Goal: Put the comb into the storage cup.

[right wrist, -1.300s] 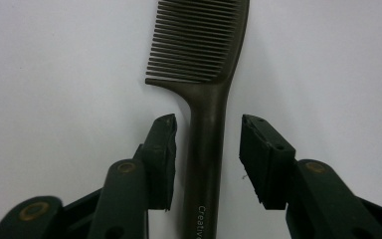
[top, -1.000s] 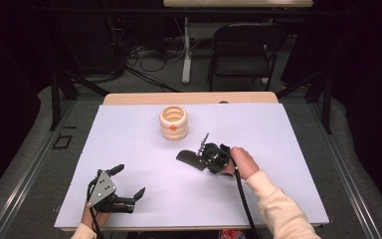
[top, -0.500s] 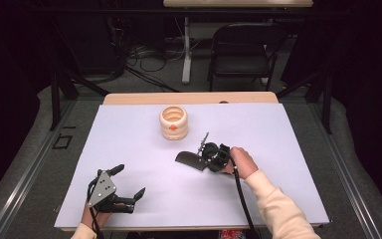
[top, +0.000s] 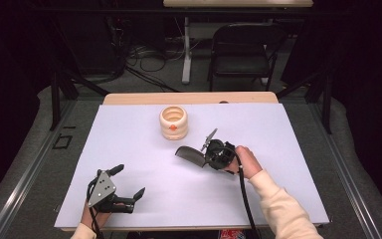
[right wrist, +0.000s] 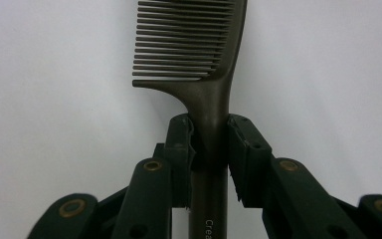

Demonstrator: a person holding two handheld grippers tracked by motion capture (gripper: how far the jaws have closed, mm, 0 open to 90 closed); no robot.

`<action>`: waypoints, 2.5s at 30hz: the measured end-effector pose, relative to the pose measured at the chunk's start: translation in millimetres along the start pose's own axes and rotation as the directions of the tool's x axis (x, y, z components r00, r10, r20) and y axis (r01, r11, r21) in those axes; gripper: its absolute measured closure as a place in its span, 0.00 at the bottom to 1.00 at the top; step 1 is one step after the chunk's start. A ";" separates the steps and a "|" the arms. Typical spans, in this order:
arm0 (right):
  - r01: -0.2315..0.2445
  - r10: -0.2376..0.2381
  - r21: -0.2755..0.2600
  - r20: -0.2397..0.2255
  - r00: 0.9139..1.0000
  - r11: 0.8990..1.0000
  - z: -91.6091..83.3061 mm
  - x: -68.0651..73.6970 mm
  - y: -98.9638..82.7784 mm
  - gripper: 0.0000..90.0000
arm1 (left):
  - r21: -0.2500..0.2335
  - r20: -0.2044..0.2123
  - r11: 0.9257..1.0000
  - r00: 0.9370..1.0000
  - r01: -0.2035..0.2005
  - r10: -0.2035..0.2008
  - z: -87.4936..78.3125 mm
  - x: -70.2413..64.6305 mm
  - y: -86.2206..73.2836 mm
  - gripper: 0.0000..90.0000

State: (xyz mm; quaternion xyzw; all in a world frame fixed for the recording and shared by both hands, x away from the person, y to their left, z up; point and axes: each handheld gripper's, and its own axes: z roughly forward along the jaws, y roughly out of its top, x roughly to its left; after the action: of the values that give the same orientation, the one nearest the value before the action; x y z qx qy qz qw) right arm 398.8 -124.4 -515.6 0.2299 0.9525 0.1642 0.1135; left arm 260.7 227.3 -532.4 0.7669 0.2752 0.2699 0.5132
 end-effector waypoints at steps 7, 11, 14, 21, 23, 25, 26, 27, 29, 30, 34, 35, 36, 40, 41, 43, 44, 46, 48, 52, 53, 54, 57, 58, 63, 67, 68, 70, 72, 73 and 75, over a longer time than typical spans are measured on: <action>-0.017 0.016 -0.061 -0.015 1.000 0.998 -7.6 0.2 -2.9 0.80 | 0.001 0.000 1.000 1.000 0.001 -0.001 -0.6 0.1 -0.3 0.00; -0.023 0.022 -0.082 -0.016 1.000 0.996 -10.5 1.4 -3.3 0.80 | 0.002 -0.001 1.000 1.000 0.000 0.000 -0.9 -0.1 -0.4 0.00; -0.026 0.024 -0.094 -0.018 1.000 0.995 -12.3 2.6 -3.5 0.80 | 0.002 -0.001 1.000 1.000 0.001 -0.001 -0.7 -0.2 -0.4 0.00; -0.041 0.038 -0.130 -0.026 0.999 0.991 -16.4 3.6 -5.7 0.80 | 0.002 0.002 1.000 1.000 0.001 -0.001 0.6 -0.4 -0.2 0.00; -0.042 0.039 -0.134 -0.029 0.999 0.990 -16.9 3.3 -6.0 0.80 | 0.000 0.002 1.000 1.000 0.000 0.000 0.4 -0.1 -0.2 0.00; -0.044 0.039 -0.135 -0.036 0.999 0.990 -16.9 3.6 -6.0 0.80 | 0.002 0.002 1.000 1.000 -0.001 0.001 0.5 -0.1 -0.1 0.00; -0.045 0.040 -0.135 -0.038 0.998 0.990 -17.0 3.9 -6.0 0.80 | 0.002 0.002 1.000 1.000 0.001 -0.001 0.7 -0.3 -0.1 0.00; -0.043 0.037 -0.138 -0.039 0.999 0.990 -17.0 3.9 -6.1 0.80 | 0.003 0.004 1.000 1.000 0.000 0.000 0.7 -0.4 -0.1 0.00; -0.045 0.039 -0.146 -0.044 0.998 0.988 -17.4 4.2 -6.4 0.80 | -0.002 0.003 1.000 1.000 0.000 0.000 0.5 -0.3 0.0 0.00; -0.043 0.037 -0.149 -0.044 0.998 0.988 -17.6 4.3 -6.4 0.80 | -0.001 0.003 1.000 1.000 0.000 0.000 0.5 -0.1 0.0 0.00; -0.050 0.042 -0.162 -0.050 0.998 0.986 -18.9 5.1 -6.8 0.80 | 0.002 0.005 1.000 1.000 -0.002 0.002 1.1 -0.2 0.2 0.00; -0.048 0.040 -0.166 -0.051 0.998 0.985 -19.1 4.9 -7.0 0.80 | 0.002 0.006 1.000 1.000 -0.002 0.002 1.3 -0.3 0.2 0.00; -0.044 0.035 -0.170 -0.054 0.998 0.984 -19.2 4.4 -7.3 0.80 | 0.002 0.006 1.000 1.000 -0.002 0.002 1.2 -0.3 0.1 0.00; -0.066 0.055 -0.194 -0.061 0.997 0.979 -21.5 4.3 -8.9 0.80 | 0.000 0.004 1.000 1.000 0.001 -0.001 -0.1 0.3 -0.6 0.00; -0.071 0.059 -0.197 -0.064 0.996 0.978 -22.5 4.6 -9.0 0.80 | 0.001 0.004 1.000 1.000 0.001 -0.001 -0.3 0.4 -0.6 0.00; -0.072 0.059 -0.214 -0.067 0.996 0.974 -23.6 4.9 -9.3 0.80 | -0.001 0.000 1.000 1.000 -0.002 0.002 -0.7 0.0 -0.1 0.00; -0.067 0.053 -0.223 -0.067 0.996 0.973 -24.0 4.8 -9.4 0.80 | -0.002 0.000 1.000 1.000 -0.003 0.003 -0.6 -0.4 0.1 0.00; -0.070 0.054 -0.235 -0.073 0.996 0.970 -24.7 5.5 -9.7 0.80 | 0.002 0.004 1.000 1.000 -0.002 0.002 0.2 -0.8 0.1 0.00; -0.076 0.060 -0.244 -0.074 0.995 0.967 -25.9 6.5 -10.2 0.80 | 0.001 0.003 1.000 1.000 -0.002 0.002 0.2 -0.8 0.1 0.00; -0.077 0.059 -0.265 -0.076 0.995 0.961 -27.8 6.2 -10.9 0.80 | 0.002 0.000 1.000 1.000 -0.002 0.002 -0.3 -0.3 -0.1 0.00; -0.079 0.060 -0.264 -0.079 0.995 0.961 -28.4 6.3 -11.0 0.80 | 0.002 0.000 1.000 1.000 -0.003 0.003 -0.3 -0.3 -0.1 0.00; -0.081 0.062 -0.272 -0.079 0.995 0.959 -28.4 6.6 -11.0 0.80 | 0.002 0.001 1.000 1.000 -0.002 0.002 -0.2 -0.4 -0.1 0.00; -0.083 0.063 -0.284 -0.081 0.995 0.955 -29.8 6.9 -11.1 0.80 | 0.001 0.001 1.000 1.000 -0.003 0.003 -0.2 -0.5 0.0 0.00; -0.086 0.065 -0.289 -0.081 0.995 0.953 -30.2 7.1 -11.2 0.80 | -0.001 0.001 1.000 1.000 -0.002 0.002 -0.1 -0.5 0.0 0.00; -0.096 0.074 -0.315 -0.082 0.994 0.944 -32.8 7.5 -11.7 0.80 | -0.001 0.002 1.000 1.000 0.000 0.000 0.0 -0.7 0.1 0.00; -0.101 0.077 -0.341 -0.083 0.994 0.935 -34.2 7.7 -11.6 0.80 | 0.000 0.003 1.000 1.000 0.001 -0.001 -0.1 -0.9 0.0 0.00; -0.103 0.078 -0.345 -0.085 0.993 0.933 -34.4 7.5 -11.7 0.80 | 0.001 0.003 1.000 1.000 -0.001 0.001 -0.2 -0.9 0.0 0.00; -0.104 0.080 -0.354 -0.083 0.993 0.929 -34.9 7.1 -11.9 0.80 | 0.001 0.003 1.000 1.000 -0.001 0.001 -0.3 -0.9 0.0 0.00; -0.106 0.081 -0.361 -0.084 0.993 0.927 -35.5 6.6 -11.9 0.80 | 0.001 0.004 1.000 1.000 -0.001 0.001 -0.4 -0.9 -0.1 0.00; -0.109 0.084 -0.363 -0.084 0.993 0.925 -35.9 6.8 -11.9 0.80 | 0.001 0.004 1.000 1.000 -0.001 0.001 -0.5 -0.9 0.0 0.00; -0.108 0.083 -0.369 -0.082 0.993 0.923 -36.6 7.1 -11.7 0.80 | 0.000 0.005 1.000 1.000 -0.001 0.001 -0.4 -1.0 0.0 0.00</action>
State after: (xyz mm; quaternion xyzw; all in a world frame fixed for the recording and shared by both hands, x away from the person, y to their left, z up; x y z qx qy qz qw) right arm 377.3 -140.4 -487.2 0.2449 0.8948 0.3548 0.1162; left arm 259.8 226.9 -532.5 0.7678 0.2735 0.2682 0.5136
